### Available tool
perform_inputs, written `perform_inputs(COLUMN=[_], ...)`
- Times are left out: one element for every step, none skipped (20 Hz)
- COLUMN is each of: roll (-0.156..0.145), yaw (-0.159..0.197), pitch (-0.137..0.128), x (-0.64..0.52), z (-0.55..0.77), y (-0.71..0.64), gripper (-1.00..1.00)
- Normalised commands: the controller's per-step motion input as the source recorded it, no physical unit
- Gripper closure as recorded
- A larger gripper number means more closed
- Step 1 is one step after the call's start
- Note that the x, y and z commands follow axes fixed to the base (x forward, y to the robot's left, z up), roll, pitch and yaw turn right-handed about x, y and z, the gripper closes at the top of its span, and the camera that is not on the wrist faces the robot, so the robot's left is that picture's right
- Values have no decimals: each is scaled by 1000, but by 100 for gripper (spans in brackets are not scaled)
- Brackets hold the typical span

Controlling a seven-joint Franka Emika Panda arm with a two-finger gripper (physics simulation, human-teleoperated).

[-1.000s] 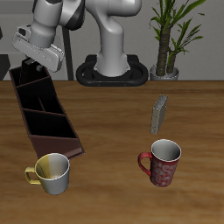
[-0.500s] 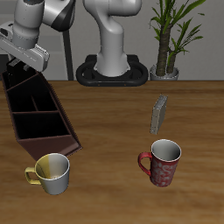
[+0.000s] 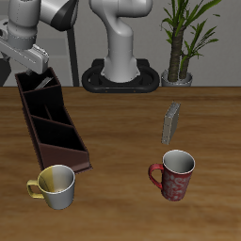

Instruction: Place the black book into the right desk caddy's right compartment

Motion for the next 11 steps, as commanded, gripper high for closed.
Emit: perform_inputs(roll=[8,8,15,28,19,14,28,-14,59,44,-16], yaw=[28,9,10,28,33,3,30,18,-13,42,-13], pitch=[-36,-16,-29,-45,-44,-38,-51,-47,-12,-52,-5], x=[14,-4,-12,7,38,13,-20,-13,-7,-12,46], z=[265,189,305,244,299,377,264,236,300,279,194], y=[58,57,101,131,125,157,137,50,248,177,51], gripper=[-100,-100,-100,-100,-100,-100,-100,-100,-100,-100,-100])
